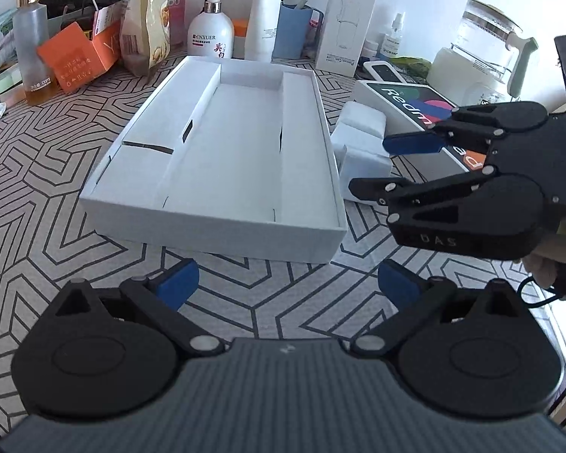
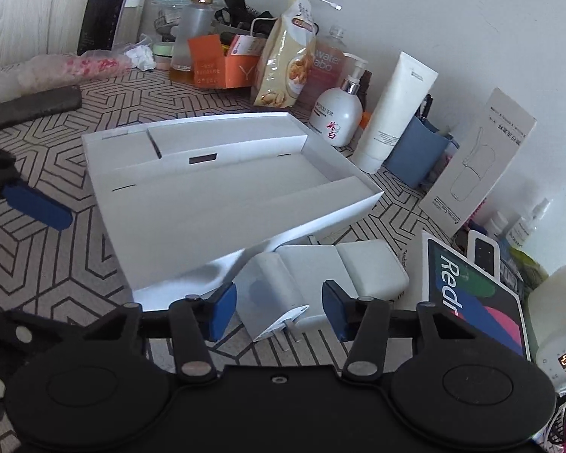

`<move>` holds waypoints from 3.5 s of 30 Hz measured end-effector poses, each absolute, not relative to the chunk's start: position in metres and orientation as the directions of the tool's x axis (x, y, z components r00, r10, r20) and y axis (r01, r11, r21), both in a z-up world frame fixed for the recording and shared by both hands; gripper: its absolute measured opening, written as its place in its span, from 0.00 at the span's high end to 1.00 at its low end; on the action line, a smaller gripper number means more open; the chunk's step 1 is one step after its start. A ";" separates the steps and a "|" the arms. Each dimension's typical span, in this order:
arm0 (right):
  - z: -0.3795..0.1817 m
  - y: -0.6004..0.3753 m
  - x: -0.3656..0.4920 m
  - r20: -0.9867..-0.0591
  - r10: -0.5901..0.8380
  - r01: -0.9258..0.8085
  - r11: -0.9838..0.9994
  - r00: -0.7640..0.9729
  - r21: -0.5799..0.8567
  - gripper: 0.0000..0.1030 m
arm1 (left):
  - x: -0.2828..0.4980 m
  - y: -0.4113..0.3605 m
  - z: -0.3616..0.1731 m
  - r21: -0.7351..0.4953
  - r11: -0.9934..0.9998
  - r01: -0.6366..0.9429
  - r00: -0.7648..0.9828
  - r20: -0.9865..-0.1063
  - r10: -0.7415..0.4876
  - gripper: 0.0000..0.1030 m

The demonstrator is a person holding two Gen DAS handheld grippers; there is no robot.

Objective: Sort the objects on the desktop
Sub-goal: 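Close the right gripper on the white plug charger and lift it, then carry the charger over the white box tray and open the right gripper, then withdraw the right gripper from the tray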

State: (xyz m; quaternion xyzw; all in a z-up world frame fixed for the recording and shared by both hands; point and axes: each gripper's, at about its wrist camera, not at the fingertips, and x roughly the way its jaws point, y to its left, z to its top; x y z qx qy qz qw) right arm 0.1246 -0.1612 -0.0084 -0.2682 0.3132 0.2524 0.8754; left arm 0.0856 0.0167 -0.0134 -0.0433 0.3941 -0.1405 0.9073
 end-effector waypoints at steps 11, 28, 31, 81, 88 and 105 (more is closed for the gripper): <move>-0.018 -0.163 0.134 -0.714 0.328 -0.638 0.740 0.619 -0.213 0.63 | 0.095 0.021 -0.010 -0.177 0.957 0.228 0.667 -0.688 -0.286 0.00; -0.013 -0.191 0.117 -0.708 0.367 -0.571 0.819 0.603 -0.063 0.75 | 0.096 0.029 -0.009 -0.149 0.947 0.283 0.644 -0.702 -0.303 0.00; -0.012 -0.194 0.116 -0.710 0.374 -0.560 0.827 0.597 -0.036 0.75 | 0.097 0.033 -0.012 -0.163 0.948 0.273 0.639 -0.706 -0.305 0.00; -0.005 -0.089 0.183 -0.742 0.611 -0.682 0.668 0.276 0.297 0.74 | 0.078 0.082 -0.018 -0.097 0.965 0.245 0.676 -0.696 -0.242 0.00; -0.020 -0.088 0.194 -0.736 0.656 -0.635 0.642 0.167 0.429 0.73 | 0.082 0.081 -0.020 -0.144 0.956 0.255 0.648 -0.708 -0.280 0.00; 0.018 -0.096 0.151 -0.719 0.480 -0.670 0.742 0.504 0.026 0.36 | 0.075 0.075 -0.017 -0.154 0.951 0.268 0.640 -0.710 -0.295 0.00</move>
